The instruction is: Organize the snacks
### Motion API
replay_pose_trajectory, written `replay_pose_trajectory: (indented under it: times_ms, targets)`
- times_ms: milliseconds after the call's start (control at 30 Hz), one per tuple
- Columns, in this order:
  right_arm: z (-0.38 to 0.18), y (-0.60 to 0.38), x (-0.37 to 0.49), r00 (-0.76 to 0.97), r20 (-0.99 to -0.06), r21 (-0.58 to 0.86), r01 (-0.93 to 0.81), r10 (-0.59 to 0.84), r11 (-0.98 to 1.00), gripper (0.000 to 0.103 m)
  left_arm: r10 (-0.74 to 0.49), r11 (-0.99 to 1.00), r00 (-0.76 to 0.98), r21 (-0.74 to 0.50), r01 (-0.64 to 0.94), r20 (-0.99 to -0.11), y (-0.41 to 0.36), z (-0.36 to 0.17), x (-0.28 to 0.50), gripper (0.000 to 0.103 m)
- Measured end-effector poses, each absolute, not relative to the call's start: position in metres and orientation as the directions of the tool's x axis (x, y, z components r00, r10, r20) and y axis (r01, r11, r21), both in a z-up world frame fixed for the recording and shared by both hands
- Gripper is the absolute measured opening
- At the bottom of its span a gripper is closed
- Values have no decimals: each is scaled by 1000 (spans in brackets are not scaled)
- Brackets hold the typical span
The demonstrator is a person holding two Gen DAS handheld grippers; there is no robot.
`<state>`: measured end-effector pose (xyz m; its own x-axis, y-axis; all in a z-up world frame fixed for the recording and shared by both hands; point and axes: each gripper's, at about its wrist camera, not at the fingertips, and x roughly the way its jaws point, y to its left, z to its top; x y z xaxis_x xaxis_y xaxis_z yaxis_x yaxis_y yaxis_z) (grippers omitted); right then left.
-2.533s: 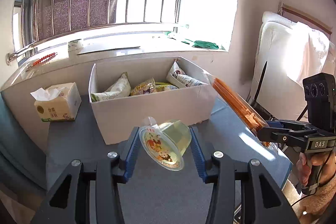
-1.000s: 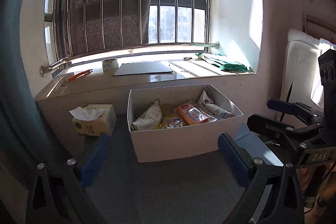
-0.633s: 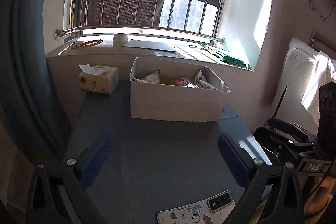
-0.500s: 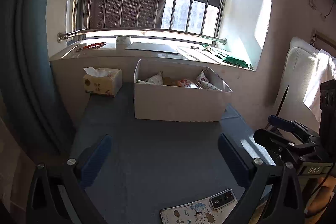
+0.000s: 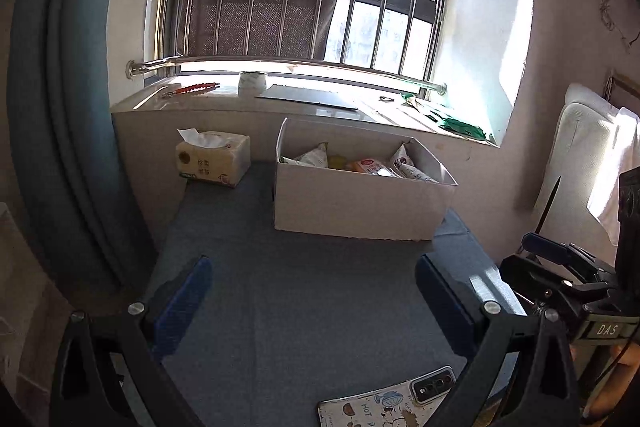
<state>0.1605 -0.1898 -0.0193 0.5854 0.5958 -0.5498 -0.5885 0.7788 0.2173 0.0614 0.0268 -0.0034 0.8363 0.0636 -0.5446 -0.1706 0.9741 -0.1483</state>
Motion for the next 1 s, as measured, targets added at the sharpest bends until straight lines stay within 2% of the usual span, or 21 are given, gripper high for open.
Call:
replay_pose_trajectory:
  times_ms: [1000]
  targets:
    - [-24, -193, 164, 571, -563, 242, -577, 598, 780, 103, 57, 977, 817, -137, -165, -574, 24, -13, 69, 103]
